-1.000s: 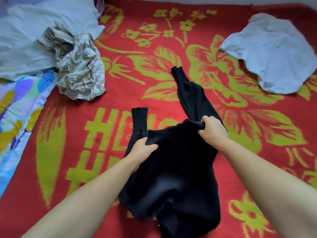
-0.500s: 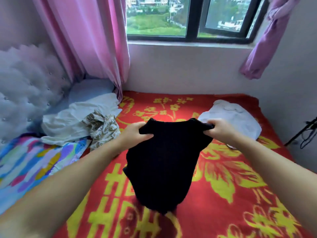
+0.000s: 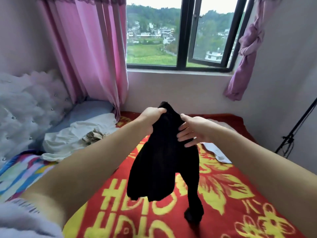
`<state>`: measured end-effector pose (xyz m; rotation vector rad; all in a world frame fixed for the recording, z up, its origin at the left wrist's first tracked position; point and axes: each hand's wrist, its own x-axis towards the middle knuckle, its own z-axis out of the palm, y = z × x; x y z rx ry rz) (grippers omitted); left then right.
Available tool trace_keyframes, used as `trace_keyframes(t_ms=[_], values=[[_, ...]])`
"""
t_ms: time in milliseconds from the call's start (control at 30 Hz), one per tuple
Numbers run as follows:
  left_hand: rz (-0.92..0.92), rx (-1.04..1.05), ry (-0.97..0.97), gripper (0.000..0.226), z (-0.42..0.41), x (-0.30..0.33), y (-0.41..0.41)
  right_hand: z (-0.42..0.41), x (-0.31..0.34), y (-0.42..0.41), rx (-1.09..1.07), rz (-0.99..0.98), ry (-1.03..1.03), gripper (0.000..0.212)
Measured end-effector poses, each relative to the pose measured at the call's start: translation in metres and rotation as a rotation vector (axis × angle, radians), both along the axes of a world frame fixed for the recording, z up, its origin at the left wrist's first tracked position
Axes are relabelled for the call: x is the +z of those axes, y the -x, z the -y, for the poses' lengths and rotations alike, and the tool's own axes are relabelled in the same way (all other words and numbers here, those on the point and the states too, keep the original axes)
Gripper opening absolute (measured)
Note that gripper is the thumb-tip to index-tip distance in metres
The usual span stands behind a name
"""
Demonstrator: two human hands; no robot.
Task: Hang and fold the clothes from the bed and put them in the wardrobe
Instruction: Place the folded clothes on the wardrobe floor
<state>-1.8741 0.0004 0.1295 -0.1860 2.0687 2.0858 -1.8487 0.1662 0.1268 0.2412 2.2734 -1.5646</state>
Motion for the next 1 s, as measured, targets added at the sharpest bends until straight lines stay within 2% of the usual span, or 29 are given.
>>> trace_keyframes(t_ms=[33,133,200,267,333,400,467,533,600,633,700,767,867,933,1000], values=[[0.060,0.017,-0.053,0.015,-0.010,0.000,-0.004,0.009,0.000,-0.009,0.042,0.079,0.121,0.052],[0.234,-0.081,-0.331,0.025,-0.031,0.003,-0.019,0.019,-0.008,-0.022,-0.052,0.011,0.322,0.049],[0.254,-0.243,-0.447,0.031,-0.035,0.006,-0.026,0.011,-0.007,-0.025,-0.152,-0.050,0.443,0.047],[0.217,-0.386,-0.480,0.029,-0.031,0.013,-0.033,-0.003,-0.005,-0.023,-0.161,-0.127,0.423,0.042],[0.165,-0.465,-0.399,0.026,-0.025,0.019,-0.038,-0.013,-0.002,-0.021,-0.092,-0.195,0.305,0.025],[0.055,-0.440,-0.253,0.029,-0.020,0.018,-0.039,-0.012,0.003,-0.019,-0.025,-0.261,0.157,0.014],[-0.195,-0.304,0.027,0.030,-0.015,0.011,-0.040,-0.008,0.008,-0.018,0.006,-0.322,0.043,0.014],[-0.439,-0.179,0.256,0.037,-0.005,0.000,-0.037,-0.006,0.014,-0.020,0.066,-0.356,0.043,0.013],[-0.429,-0.411,0.253,0.059,0.006,-0.015,-0.036,-0.009,0.023,-0.024,0.162,-0.382,0.087,0.012],[-0.357,-0.557,0.256,0.066,0.011,-0.023,-0.037,-0.012,0.031,-0.026,0.216,-0.395,0.095,0.014],[-0.235,-0.715,0.312,0.072,0.014,-0.032,-0.039,-0.020,0.047,-0.031,0.322,-0.383,0.089,0.022],[-0.186,-0.787,0.296,0.075,0.012,-0.033,-0.040,-0.029,0.062,-0.036,0.406,-0.346,0.068,0.032],[-0.153,-0.913,0.136,0.091,0.004,-0.028,-0.039,-0.047,0.076,-0.039,0.472,-0.310,0.062,0.035],[-0.152,-0.934,0.022,0.099,-0.004,-0.021,-0.042,-0.056,0.082,-0.042,0.496,-0.304,0.096,0.030],[-0.144,-0.933,-0.029,0.089,-0.012,-0.014,-0.043,-0.064,0.088,-0.043,0.507,-0.312,0.141,0.020]])
